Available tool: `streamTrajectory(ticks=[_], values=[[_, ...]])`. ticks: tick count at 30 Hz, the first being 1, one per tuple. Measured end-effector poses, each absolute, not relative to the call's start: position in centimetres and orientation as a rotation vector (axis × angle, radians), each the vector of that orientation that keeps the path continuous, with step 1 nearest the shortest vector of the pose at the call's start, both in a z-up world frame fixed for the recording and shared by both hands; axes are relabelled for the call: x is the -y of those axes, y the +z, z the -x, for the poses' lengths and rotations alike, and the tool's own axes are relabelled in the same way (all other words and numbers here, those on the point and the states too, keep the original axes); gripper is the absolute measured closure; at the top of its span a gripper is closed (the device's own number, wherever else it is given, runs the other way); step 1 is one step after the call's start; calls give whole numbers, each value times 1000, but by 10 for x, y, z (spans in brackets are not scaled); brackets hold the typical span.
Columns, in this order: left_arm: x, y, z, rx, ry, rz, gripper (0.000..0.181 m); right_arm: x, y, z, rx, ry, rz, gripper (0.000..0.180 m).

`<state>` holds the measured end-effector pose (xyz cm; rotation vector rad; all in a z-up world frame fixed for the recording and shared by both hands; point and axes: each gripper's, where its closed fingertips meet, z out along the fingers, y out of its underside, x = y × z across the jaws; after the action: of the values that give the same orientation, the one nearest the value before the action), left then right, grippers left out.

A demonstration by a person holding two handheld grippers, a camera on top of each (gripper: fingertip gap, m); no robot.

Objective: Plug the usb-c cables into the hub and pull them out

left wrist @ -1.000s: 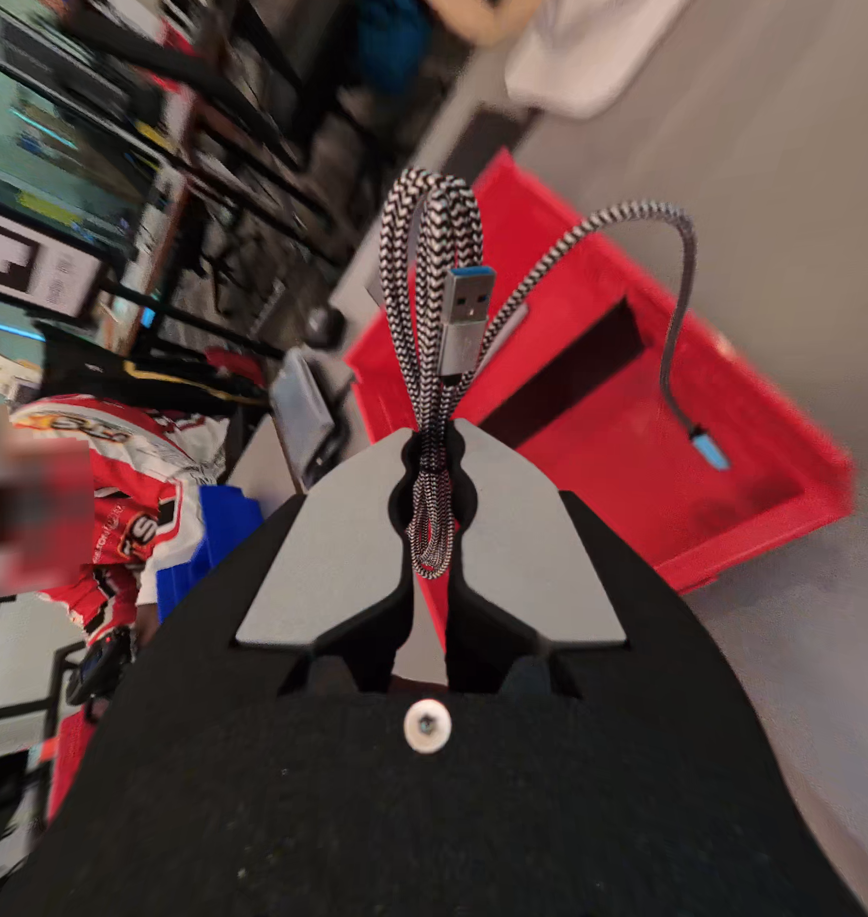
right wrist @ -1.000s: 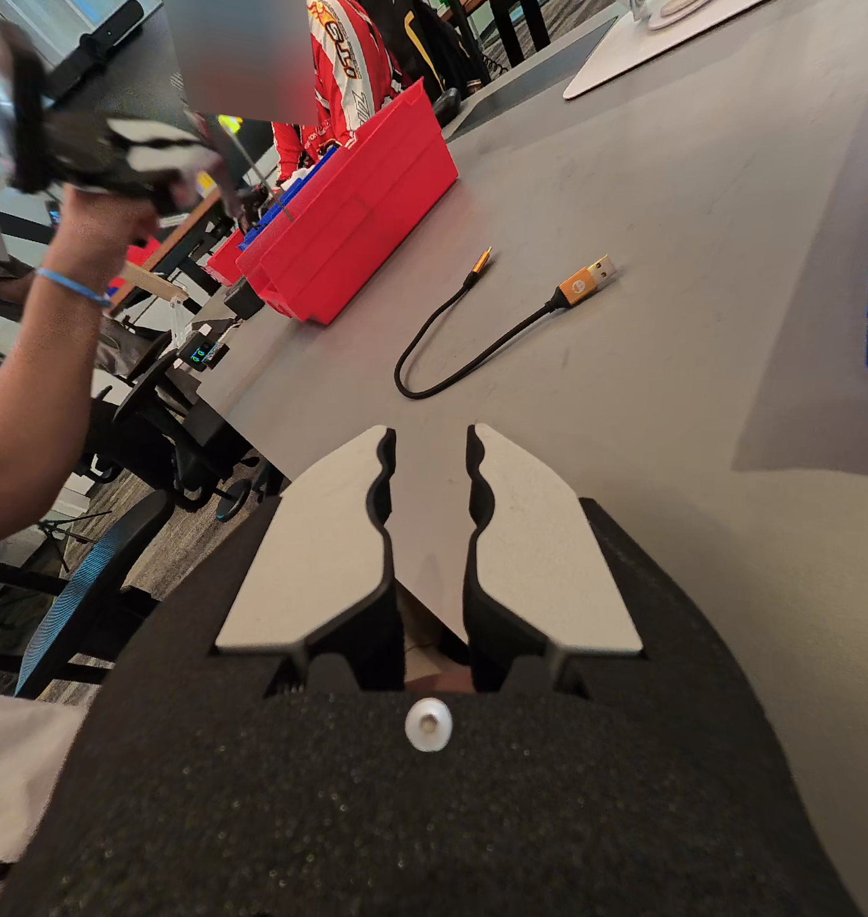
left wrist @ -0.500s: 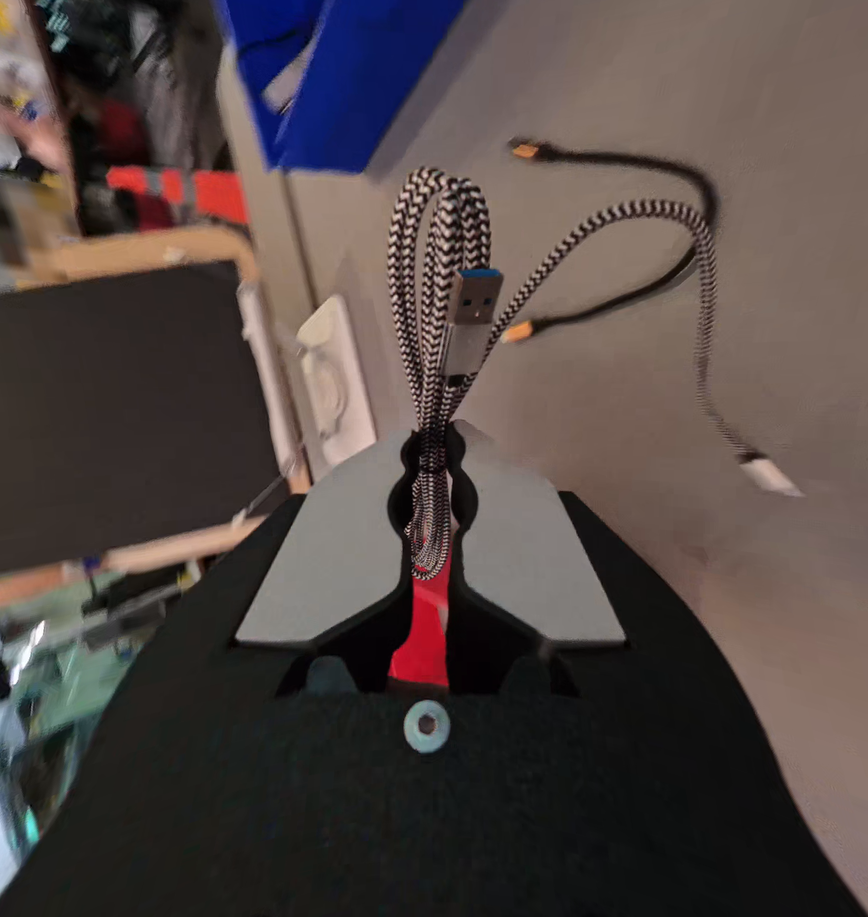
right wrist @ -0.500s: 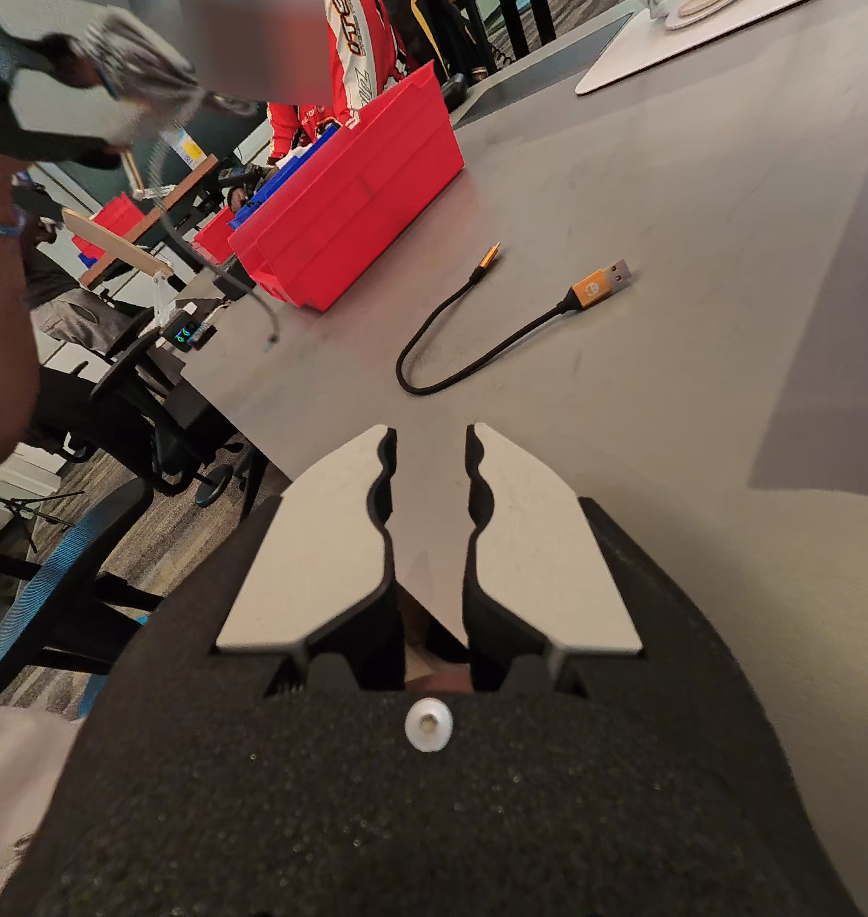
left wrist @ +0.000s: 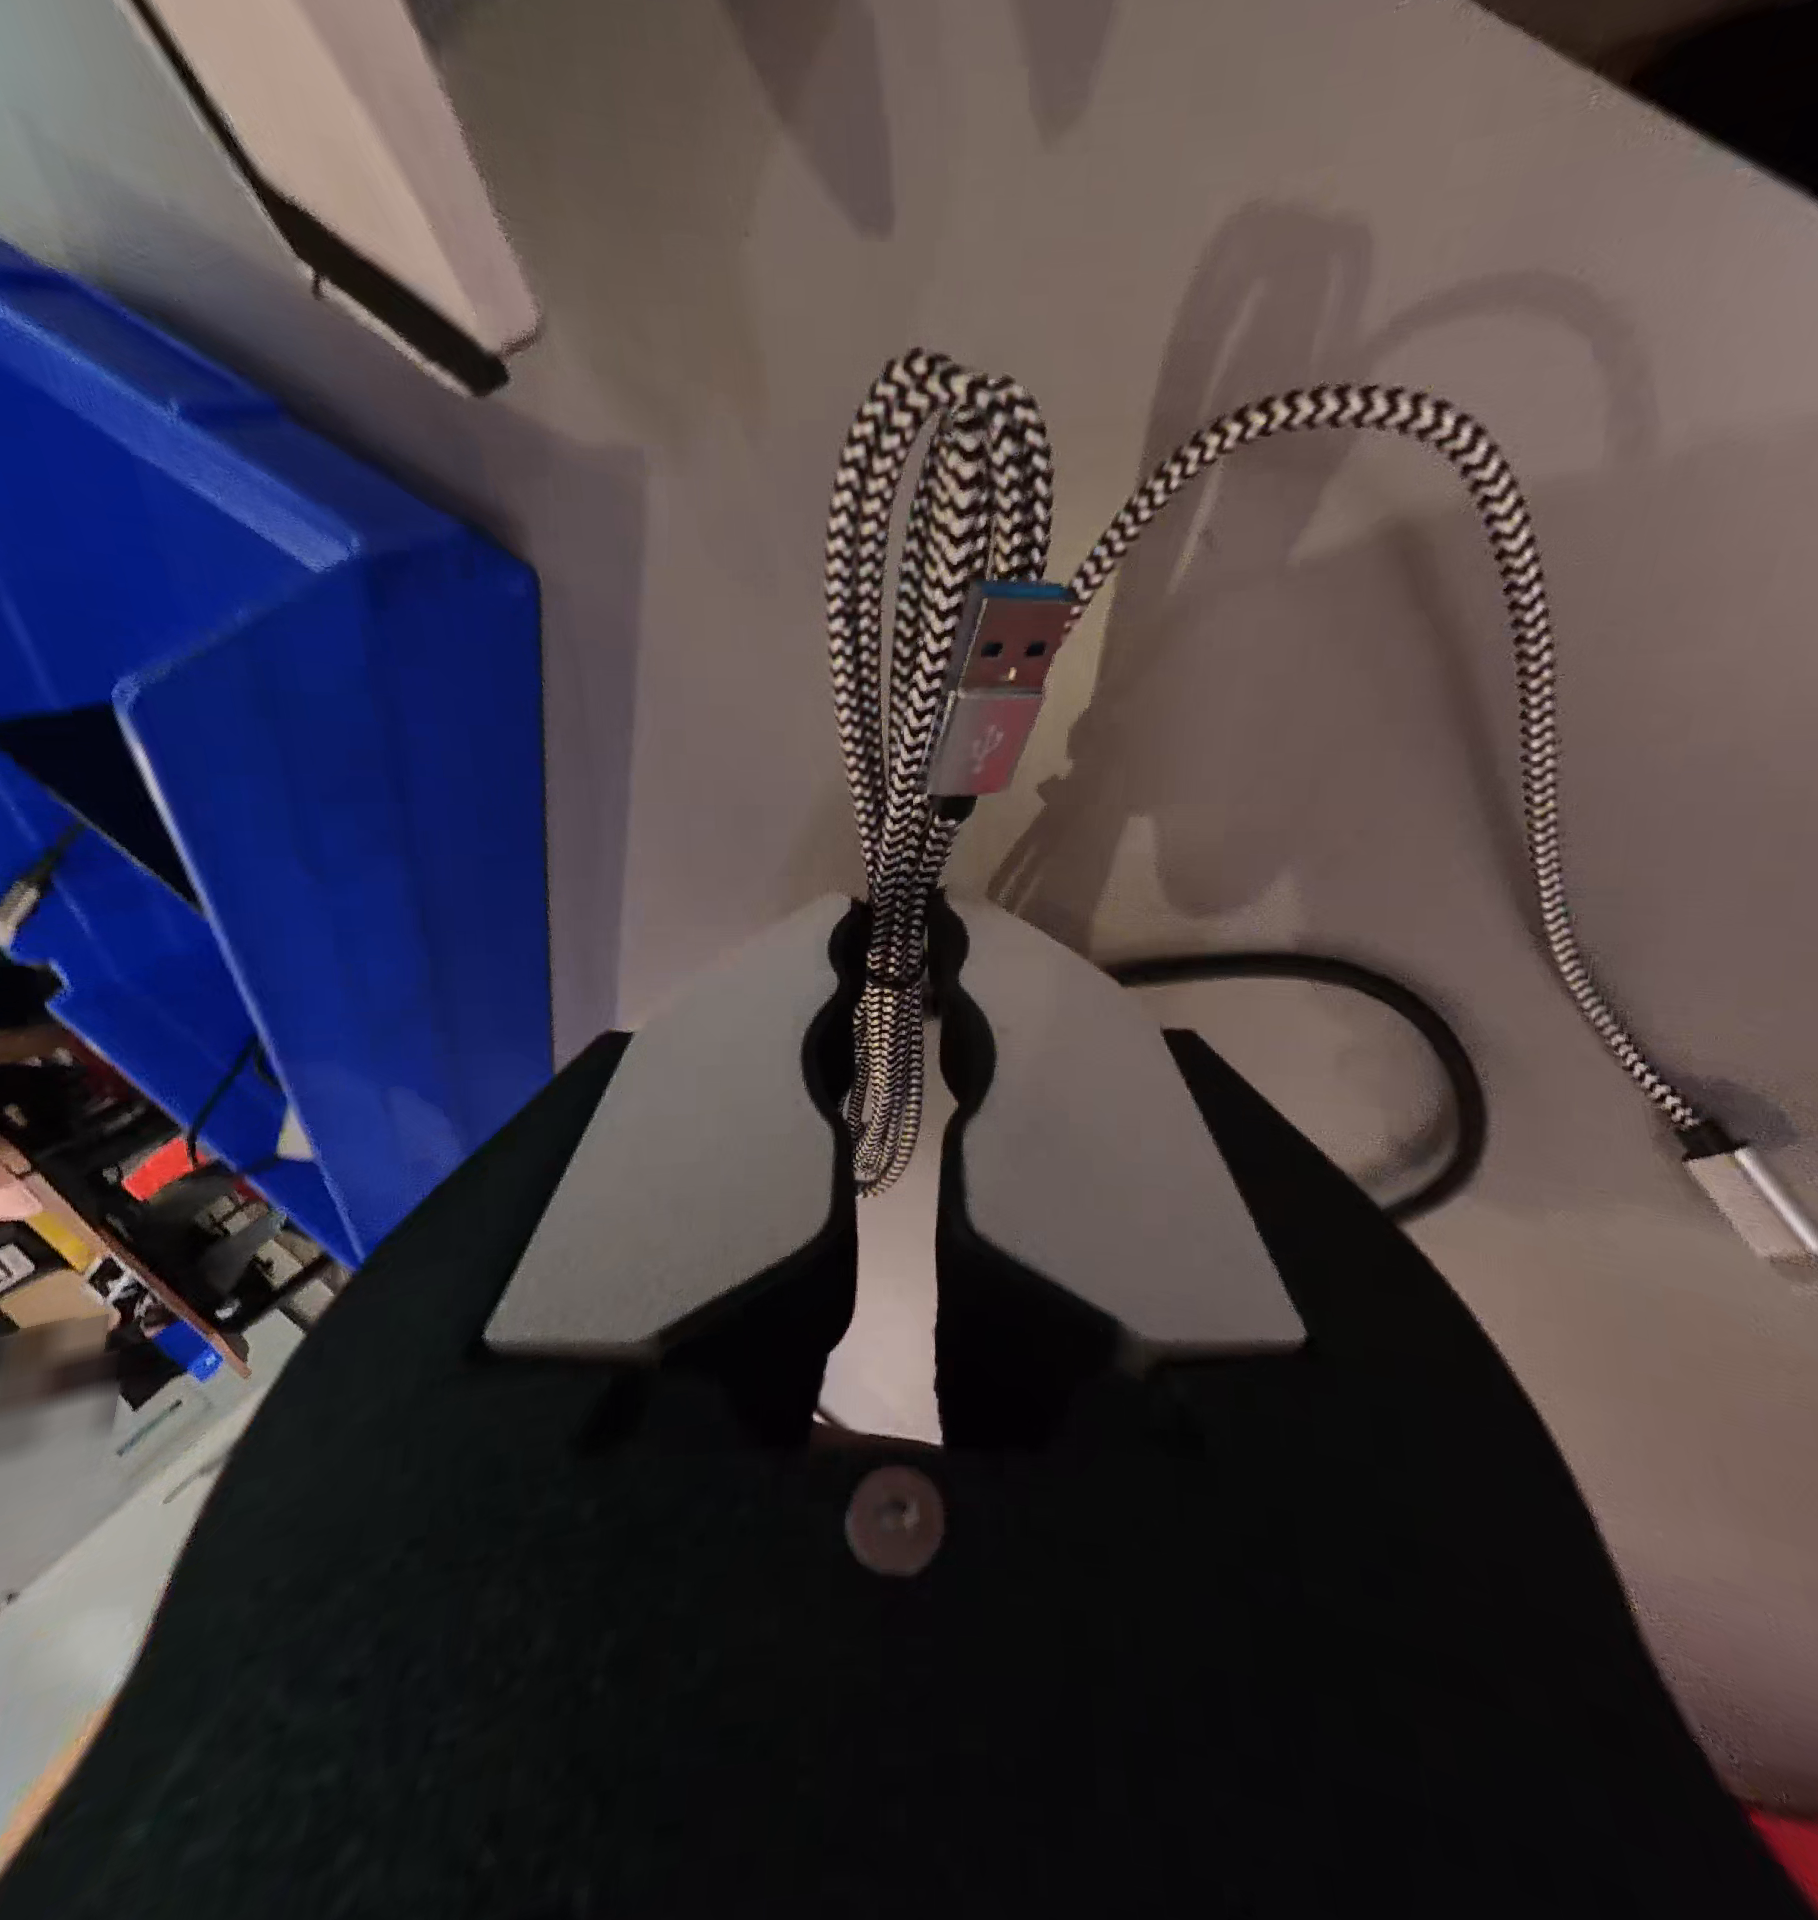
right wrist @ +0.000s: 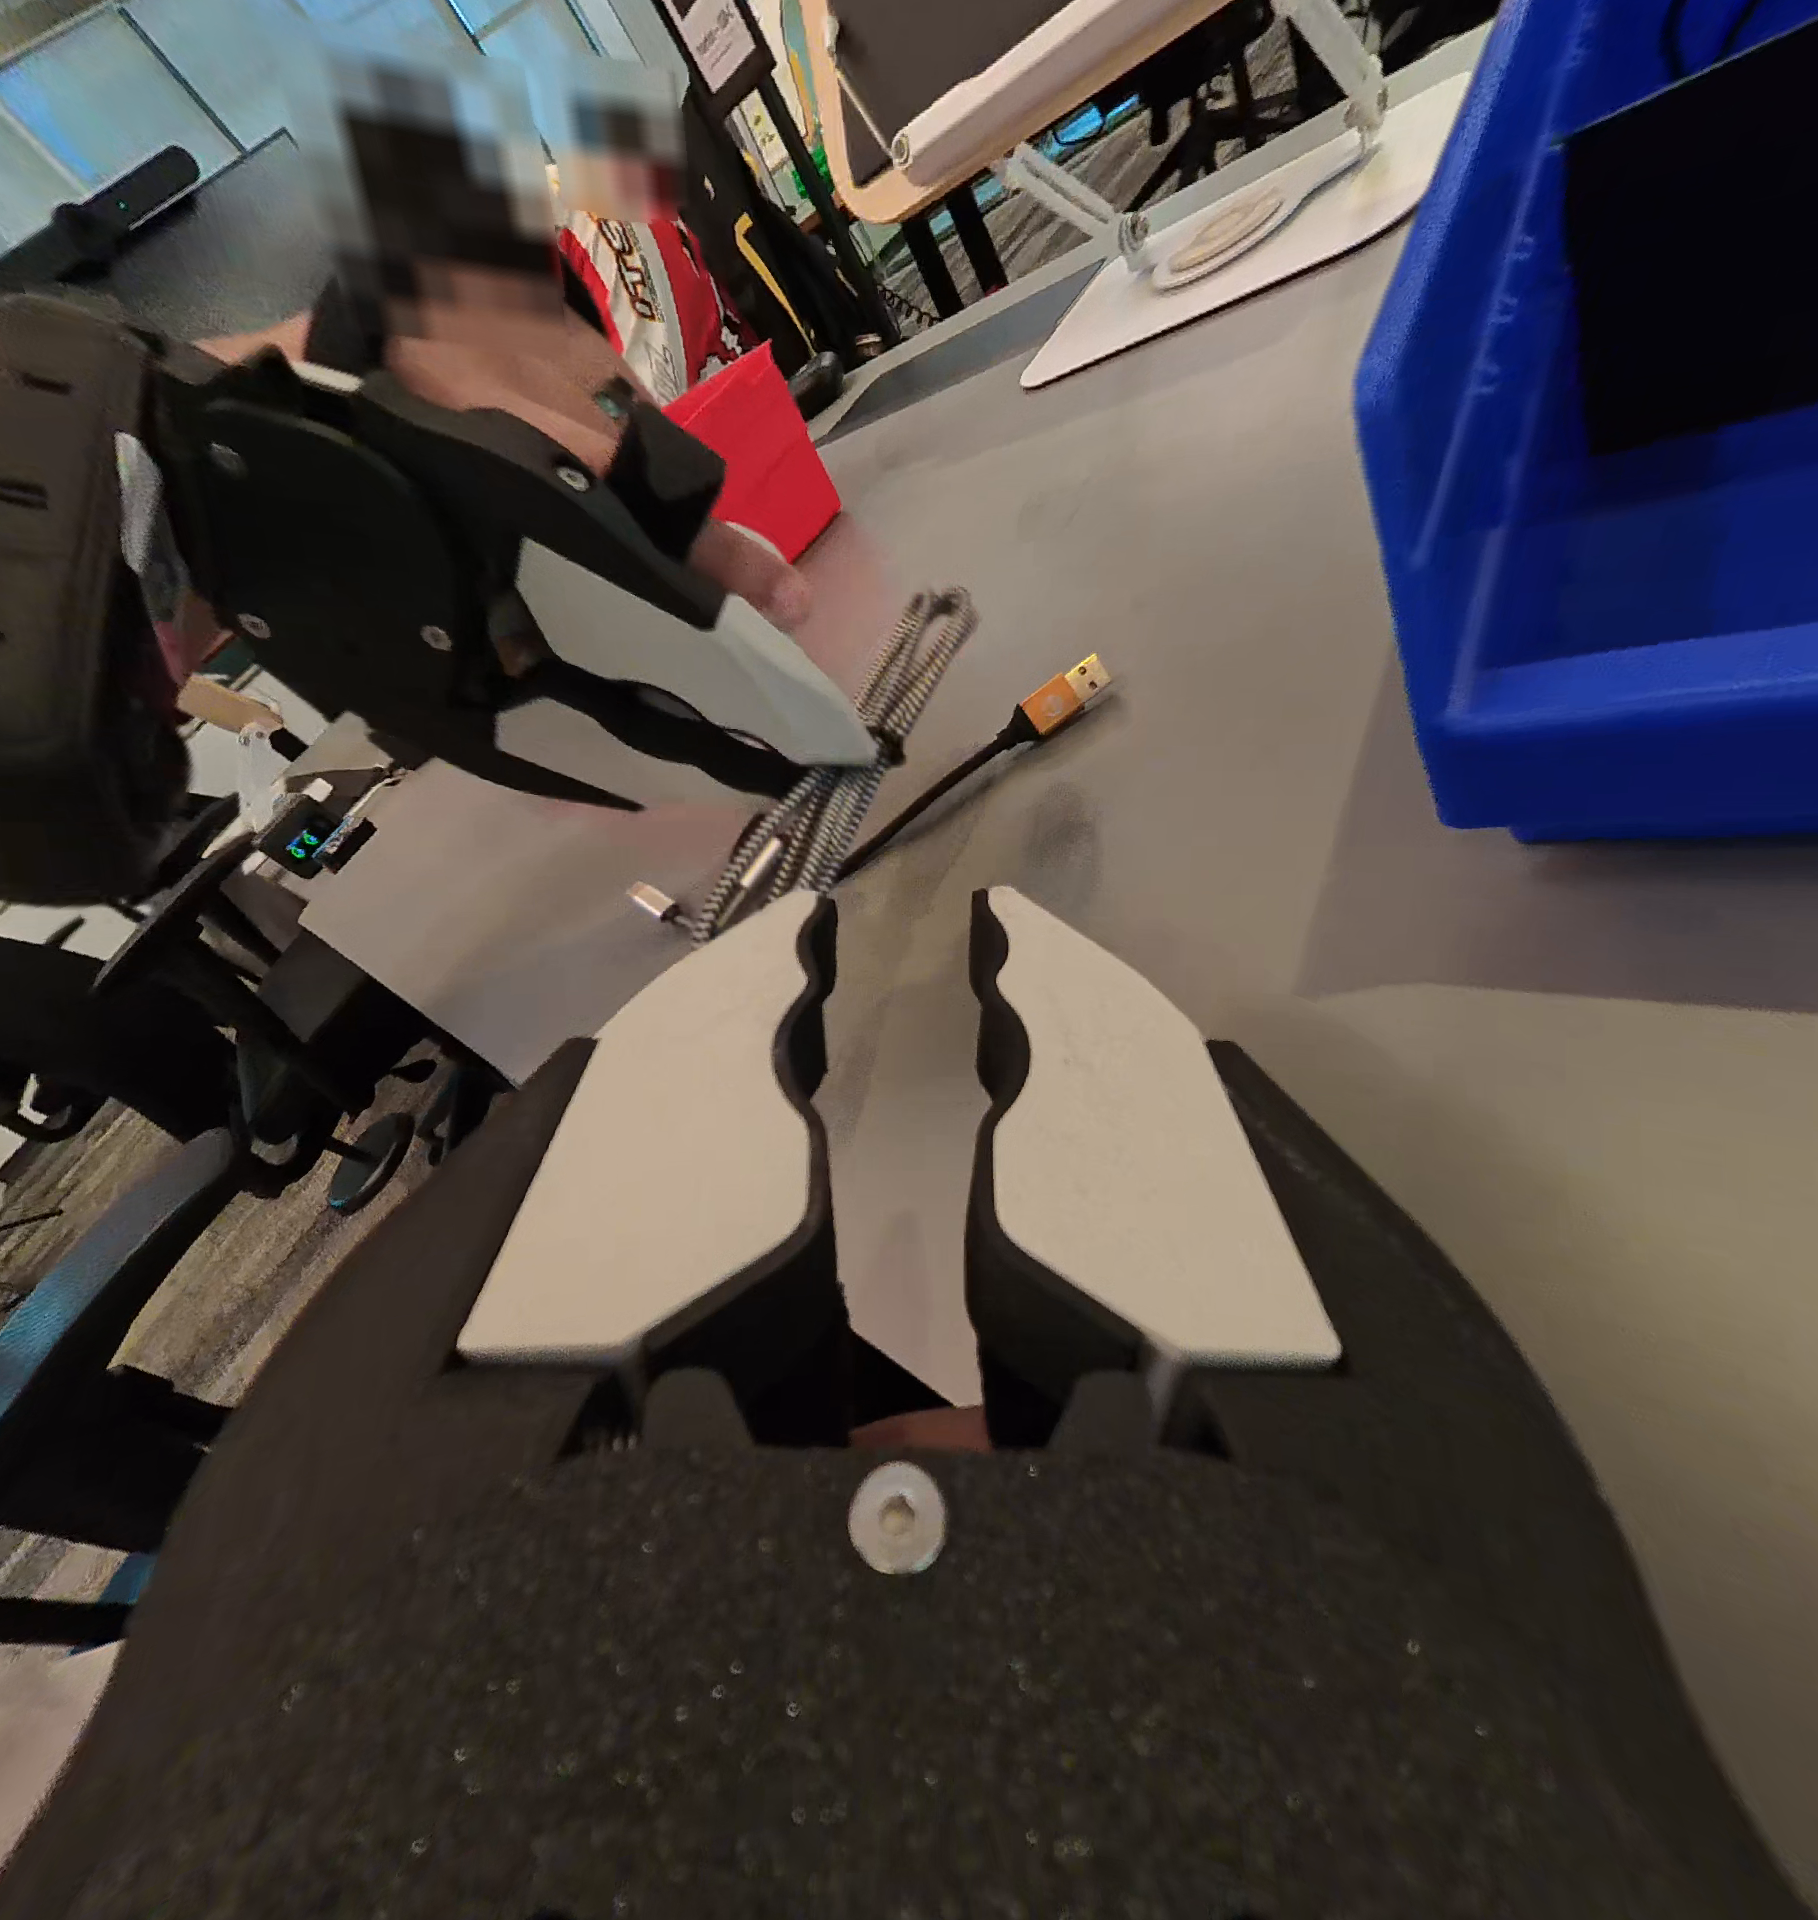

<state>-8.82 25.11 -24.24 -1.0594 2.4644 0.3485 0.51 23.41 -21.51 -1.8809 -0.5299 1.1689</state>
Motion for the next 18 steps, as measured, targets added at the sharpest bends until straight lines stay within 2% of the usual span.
streamTrajectory(ticks=[3,5,6,7,10,14,18], values=[[-262,-252,72,-2441,372,1023,166,-236,-215,-6,514,1180,1885,156],[-275,-252,69,-2355,457,1068,156,-235,-216,-7,509,1191,1889,156],[-274,-253,74,-2357,443,1130,164,-235,-216,-7,509,1196,1889,156],[-269,-250,75,-2334,373,1200,170,-234,-216,-7,512,1200,1889,156],[-251,-215,75,-2083,70,1397,157,-232,-216,-5,525,1206,1890,156],[-231,-153,114,-1402,-287,1745,156,-228,-218,0,554,1209,1894,155],[-183,-160,177,-704,-516,1890,154,-222,-221,5,639,1158,1890,154]])
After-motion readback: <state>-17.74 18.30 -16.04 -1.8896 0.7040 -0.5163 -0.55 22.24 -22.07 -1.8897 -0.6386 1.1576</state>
